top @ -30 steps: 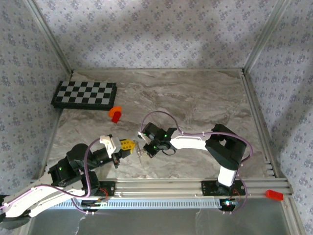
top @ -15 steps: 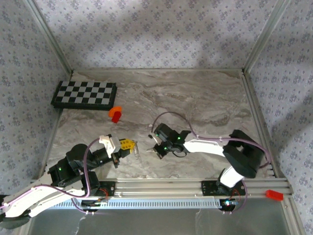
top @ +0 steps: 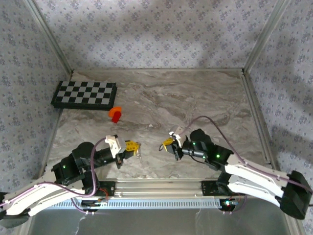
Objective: Put the keys on the keyring
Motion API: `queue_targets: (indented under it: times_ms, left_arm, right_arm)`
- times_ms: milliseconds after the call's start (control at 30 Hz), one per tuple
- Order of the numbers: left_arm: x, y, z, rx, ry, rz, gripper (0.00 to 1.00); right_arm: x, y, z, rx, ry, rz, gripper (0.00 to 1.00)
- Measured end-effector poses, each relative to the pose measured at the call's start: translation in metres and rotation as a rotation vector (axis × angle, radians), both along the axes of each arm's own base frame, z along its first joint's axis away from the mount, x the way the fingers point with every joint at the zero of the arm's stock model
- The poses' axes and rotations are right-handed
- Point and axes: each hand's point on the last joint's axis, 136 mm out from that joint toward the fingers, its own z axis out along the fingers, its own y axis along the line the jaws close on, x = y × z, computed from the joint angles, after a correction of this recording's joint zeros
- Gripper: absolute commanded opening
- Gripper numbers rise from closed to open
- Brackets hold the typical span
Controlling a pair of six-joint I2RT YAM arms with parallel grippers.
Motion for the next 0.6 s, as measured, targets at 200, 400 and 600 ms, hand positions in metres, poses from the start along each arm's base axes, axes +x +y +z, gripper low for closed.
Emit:
queue_targets:
  times_ms: [200,400,600]
  left_arm:
    - [-0.007,-0.018,0.003,0.037,0.019,-0.084,0.00]
    - [-0.012,-0.032,0.022,0.017,0.010,-0.148,0.00]
    - [-0.012,-0.042,0.022,0.025,0.020,-0.176,0.00]
  right_arm:
    - [-0.009,-0.012,0.062,0.229,-0.089,0.088,0.00]
    - [-0.025,-0.013,0.090,0.333,-0.103,0.202,0.00]
    - [-0.038,-0.011,0.093,0.339,-0.098,0.275,0.00]
